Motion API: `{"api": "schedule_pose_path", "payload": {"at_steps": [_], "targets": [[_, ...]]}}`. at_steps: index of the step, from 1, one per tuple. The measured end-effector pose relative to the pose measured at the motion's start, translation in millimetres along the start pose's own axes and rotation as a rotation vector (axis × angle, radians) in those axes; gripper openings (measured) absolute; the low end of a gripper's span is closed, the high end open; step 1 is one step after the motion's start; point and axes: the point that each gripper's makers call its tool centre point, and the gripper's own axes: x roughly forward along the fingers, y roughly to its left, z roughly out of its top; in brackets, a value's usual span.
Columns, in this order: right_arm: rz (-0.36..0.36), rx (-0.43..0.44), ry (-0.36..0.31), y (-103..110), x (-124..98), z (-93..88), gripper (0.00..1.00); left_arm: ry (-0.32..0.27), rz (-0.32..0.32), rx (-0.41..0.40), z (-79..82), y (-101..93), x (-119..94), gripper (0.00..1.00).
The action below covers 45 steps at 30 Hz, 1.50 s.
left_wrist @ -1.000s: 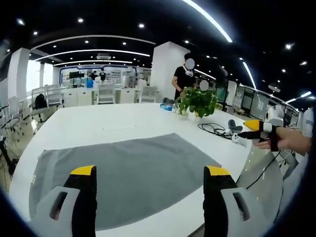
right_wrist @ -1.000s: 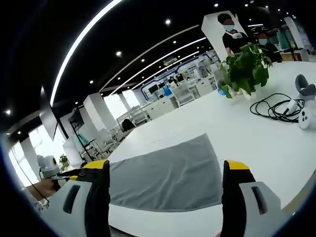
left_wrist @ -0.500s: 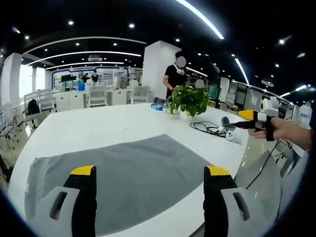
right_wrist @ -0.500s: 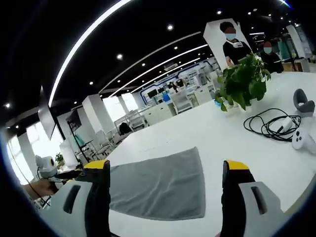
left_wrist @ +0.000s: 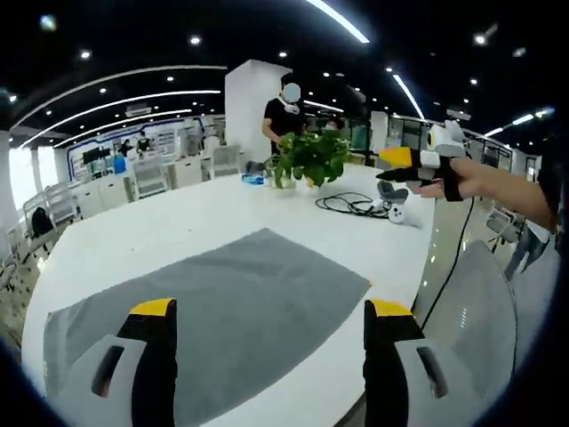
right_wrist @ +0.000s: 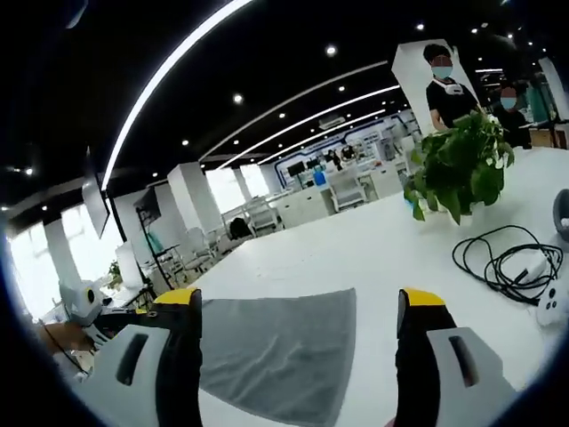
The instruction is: Fold the towel on the table until its edges align and the towel forms a compact rectangular stack.
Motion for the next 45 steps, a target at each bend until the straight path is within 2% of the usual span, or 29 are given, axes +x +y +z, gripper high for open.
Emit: {"api": "schedule_pose_path", "payload": {"at_steps": [4, 7, 9, 12, 17, 21, 25, 29, 31, 34, 40, 45], "targets": [[0.038, -0.039, 0.023, -3, 13, 2.4, 0.91, 0.005, -0.051, 0.02, 4.6, -18.6, 22, 0.88], [0.056, -0.052, 0.036, -10, 25, 2.9, 0.89, -0.005, -0.117, 0.033, 14.1, -37.4, 40, 0.88], [0.062, -0.064, 0.048, -15, 32, 1.8, 0.88, -0.017, -0.146, 0.055, 20.2, -46.0, 51, 0.86], [0.066, -0.068, 0.058, -19, 40, 1.6, 0.88, 0.001, -0.192, 0.112, 21.9, -58.8, 65, 0.84], [0.088, -0.061, 0.061, -22, 52, 2.4, 0.86, 0.037, -0.265, 0.217, 18.6, -82.2, 91, 0.81], [0.077, -0.064, 0.064, -31, 64, 0.8, 0.86, 0.044, -0.329, 0.187, 13.7, -104.2, 107, 0.77], [0.076, -0.078, 0.072, -36, 78, -1.3, 0.85, 0.062, -0.37, 0.21, 9.9, -121.1, 118, 0.74], [0.078, -0.08, 0.083, -39, 90, -5.1, 0.83, 0.07, -0.454, 0.258, 9.4, -143.4, 128, 0.68], [0.078, -0.078, 0.085, -41, 96, -6.7, 0.83, 0.086, -0.463, 0.299, 4.8, -149.1, 135, 0.65], [0.084, -0.079, 0.089, -42, 104, -9.0, 0.82, 0.032, -0.481, 0.365, 8.2, -158.3, 142, 0.61], [0.094, -0.069, 0.103, -44, 115, -14.6, 0.8, 0.057, -0.526, 0.366, -2.4, -174.3, 157, 0.53], [0.096, -0.088, 0.136, -47, 125, -22.6, 0.79, 0.119, -0.553, 0.424, -23.3, -179.1, 168, 0.41]]}}
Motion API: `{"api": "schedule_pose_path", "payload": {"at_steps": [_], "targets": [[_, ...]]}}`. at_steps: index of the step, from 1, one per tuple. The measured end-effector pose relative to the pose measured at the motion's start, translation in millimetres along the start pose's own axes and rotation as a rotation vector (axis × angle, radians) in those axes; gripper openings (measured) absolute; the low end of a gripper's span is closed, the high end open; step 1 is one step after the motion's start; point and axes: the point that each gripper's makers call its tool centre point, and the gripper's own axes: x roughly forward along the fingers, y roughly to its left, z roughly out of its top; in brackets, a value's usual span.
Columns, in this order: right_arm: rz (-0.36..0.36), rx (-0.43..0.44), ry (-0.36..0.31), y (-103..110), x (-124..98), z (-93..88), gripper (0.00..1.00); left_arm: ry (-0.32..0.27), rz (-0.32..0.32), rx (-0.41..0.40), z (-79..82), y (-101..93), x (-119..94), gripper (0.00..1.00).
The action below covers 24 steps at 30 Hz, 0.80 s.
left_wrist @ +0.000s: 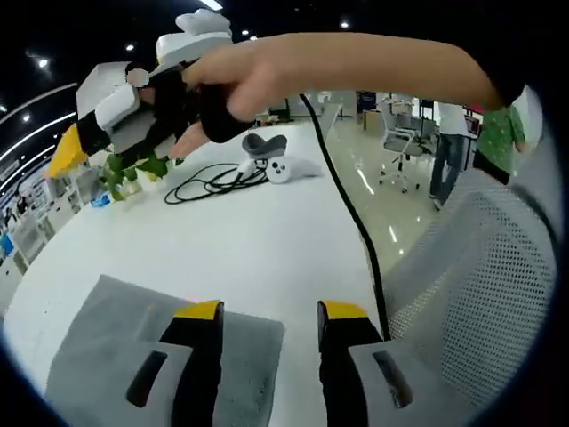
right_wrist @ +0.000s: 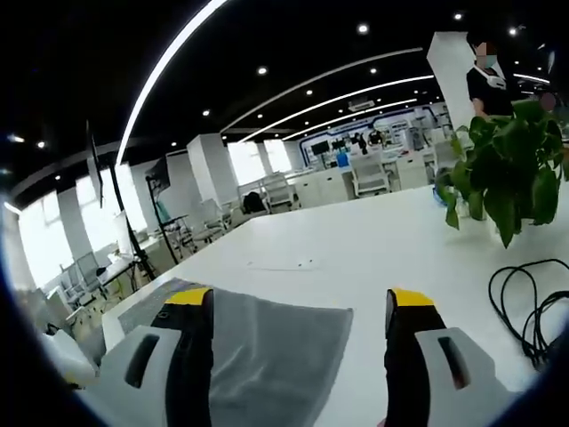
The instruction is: Fold the towel on the table until its edges align and the towel forms a compact rectangular stack.
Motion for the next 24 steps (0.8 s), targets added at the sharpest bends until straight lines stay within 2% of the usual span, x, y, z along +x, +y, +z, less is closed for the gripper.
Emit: {"api": "schedule_pose_path", "payload": {"at_steps": [3, 6, 8, 9, 17, 19, 20, 21, 24], "targets": [[0.009, -0.006, 0.012, 2, 4, -2.5, 0.79, 0.022, -0.014, -0.01, -9.3, -0.9, 10, 0.38], [0.013, -0.014, 0.025, 0, 7, -4.9, 0.79, 0.039, -0.035, -0.021, -18.1, -2.0, 17, 0.25], [0.015, -0.016, 0.031, 1, 6, -6.4, 0.79, 0.015, -0.051, -0.099, -19.6, -4.0, 21, 0.26], [0.015, -0.016, 0.033, 2, 6, -7.1, 0.79, 0.023, -0.054, -0.117, -22.1, -3.6, 22, 0.26], [0.005, -0.021, 0.059, -4, 8, -18.0, 0.79, 0.049, -0.055, -0.122, -30.9, 0.8, 32, 0.25], [0.005, -0.016, 0.065, -6, 10, -21.3, 0.79, 0.069, -0.065, -0.119, -37.7, -1.3, 36, 0.24], [0.005, -0.013, 0.069, -6, 10, -22.6, 0.79, 0.033, -0.056, -0.059, -33.8, 0.1, 38, 0.24], [0.007, -0.012, 0.073, -7, 11, -24.0, 0.79, 0.075, -0.055, -0.066, -41.4, -1.9, 35, 0.23], [0.008, -0.02, 0.081, -7, 12, -25.3, 0.79, 0.042, -0.049, -0.081, -35.7, -1.0, 37, 0.22]]}}
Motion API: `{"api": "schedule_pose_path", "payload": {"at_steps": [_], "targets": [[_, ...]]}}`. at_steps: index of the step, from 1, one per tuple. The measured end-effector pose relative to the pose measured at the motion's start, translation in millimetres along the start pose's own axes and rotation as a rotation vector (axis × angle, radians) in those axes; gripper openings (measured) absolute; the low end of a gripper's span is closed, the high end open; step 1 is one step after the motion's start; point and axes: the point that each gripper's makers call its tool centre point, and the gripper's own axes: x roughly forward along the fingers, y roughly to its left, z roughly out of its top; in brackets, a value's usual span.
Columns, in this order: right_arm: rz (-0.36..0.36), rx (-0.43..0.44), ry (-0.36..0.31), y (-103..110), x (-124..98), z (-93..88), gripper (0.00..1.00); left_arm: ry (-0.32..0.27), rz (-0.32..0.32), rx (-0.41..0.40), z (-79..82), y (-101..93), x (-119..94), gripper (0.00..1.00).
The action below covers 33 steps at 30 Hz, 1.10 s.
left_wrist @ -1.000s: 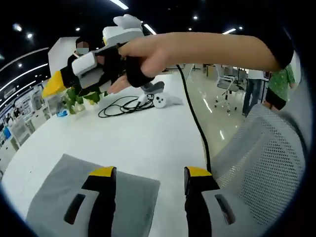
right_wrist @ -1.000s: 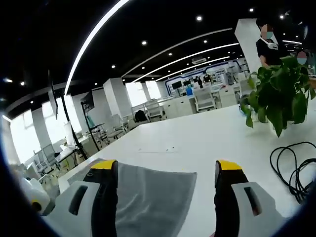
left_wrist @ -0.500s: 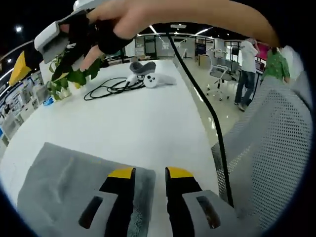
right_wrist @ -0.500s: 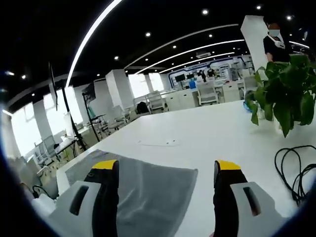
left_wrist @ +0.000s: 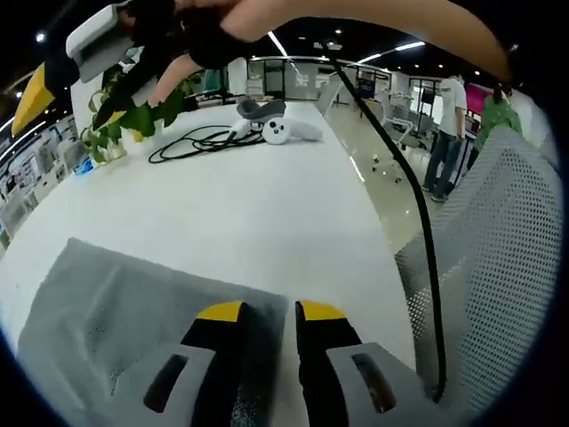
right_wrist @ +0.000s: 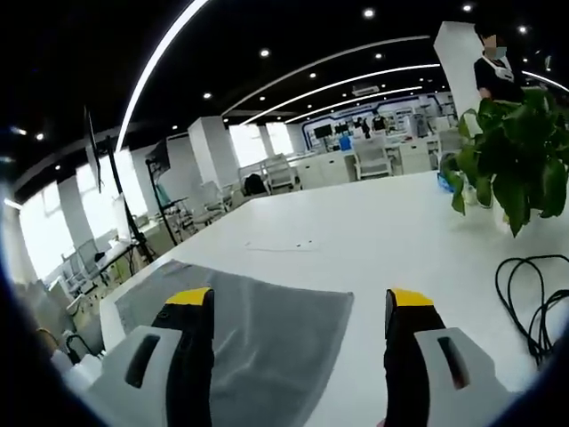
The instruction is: Fold the towel on the table until its edges align and the towel forms a compact rectangular stack.
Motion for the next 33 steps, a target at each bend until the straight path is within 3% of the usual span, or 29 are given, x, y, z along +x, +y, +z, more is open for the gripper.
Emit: {"api": "schedule_pose_path", "payload": {"at_steps": [11, 26, 31, 33], "targets": [[0.004, 0.011, 0.015, -1, 13, -5.8, 0.79, -0.007, -0.026, 0.023, -0.1, 5.7, 0, 0.08], [0.007, 0.011, 0.071, -6, 44, -21.3, 0.76, -0.002, -0.024, 0.007, -1.4, 5.1, 0, 0.05], [-0.015, 0.003, 0.07, -16, 60, -18.5, 0.74, -0.014, -0.022, -0.017, -1.6, 5.4, -1, 0.05], [-0.021, 0.007, 0.083, -21, 67, -22.4, 0.73, -0.016, -0.019, 0.012, -1.4, 4.3, 0, 0.05]]}}
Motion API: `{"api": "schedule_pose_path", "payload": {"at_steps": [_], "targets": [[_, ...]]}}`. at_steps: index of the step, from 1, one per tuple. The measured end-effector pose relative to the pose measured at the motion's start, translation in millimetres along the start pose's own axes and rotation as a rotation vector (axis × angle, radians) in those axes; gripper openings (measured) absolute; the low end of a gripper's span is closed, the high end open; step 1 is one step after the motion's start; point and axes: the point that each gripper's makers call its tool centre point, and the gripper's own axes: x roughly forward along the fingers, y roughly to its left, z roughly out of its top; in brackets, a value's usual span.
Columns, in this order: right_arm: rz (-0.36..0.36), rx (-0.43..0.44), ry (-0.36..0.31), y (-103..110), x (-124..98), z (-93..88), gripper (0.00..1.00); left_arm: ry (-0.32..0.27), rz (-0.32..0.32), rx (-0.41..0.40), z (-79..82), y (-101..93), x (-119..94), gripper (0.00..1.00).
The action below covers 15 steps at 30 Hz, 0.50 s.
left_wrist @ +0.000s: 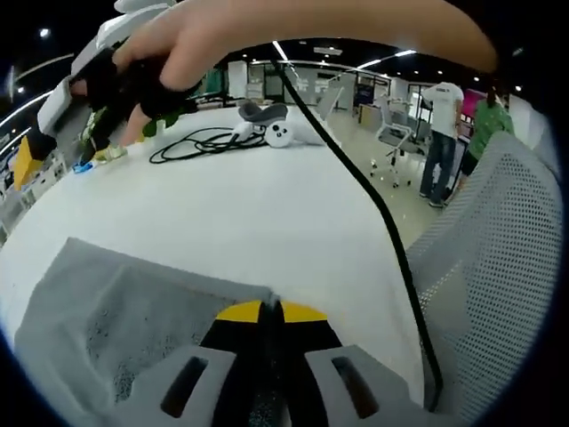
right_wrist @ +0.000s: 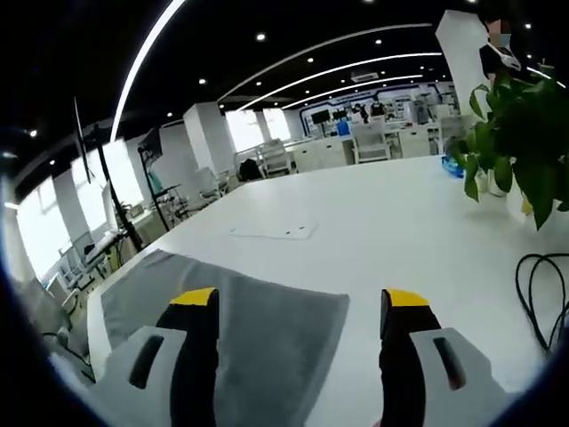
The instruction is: Fold the towel on the table until its edges align and the towel forms a compact rectangular stack.
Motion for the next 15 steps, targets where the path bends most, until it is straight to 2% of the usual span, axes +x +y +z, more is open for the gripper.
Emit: {"api": "schedule_pose_path", "payload": {"at_steps": [6, 11, 12, 14, 15], "targets": [[-0.03, 0.039, 0.093, -15, 27, -20.1, 0.69, -0.003, 0.012, -0.014, -0.1, 1.0, 1, 0.05], [-0.041, -0.003, 0.129, -15, 44, -29.4, 0.66, -0.006, 0.011, -0.01, 0.1, 1.0, 1, 0.05], [-0.042, -0.007, 0.13, -15, 46, -30.8, 0.64, -0.004, 0.01, -0.008, 0.1, 1.0, 1, 0.05], [-0.048, -0.028, 0.146, -16, 49, -35.5, 0.54, -0.003, 0.01, -0.007, -0.1, 1.0, 1, 0.05], [-0.052, -0.052, 0.172, -18, 52, -39.9, 0.51, -0.003, 0.009, -0.006, -0.1, 1.0, 1, 0.05]]}}
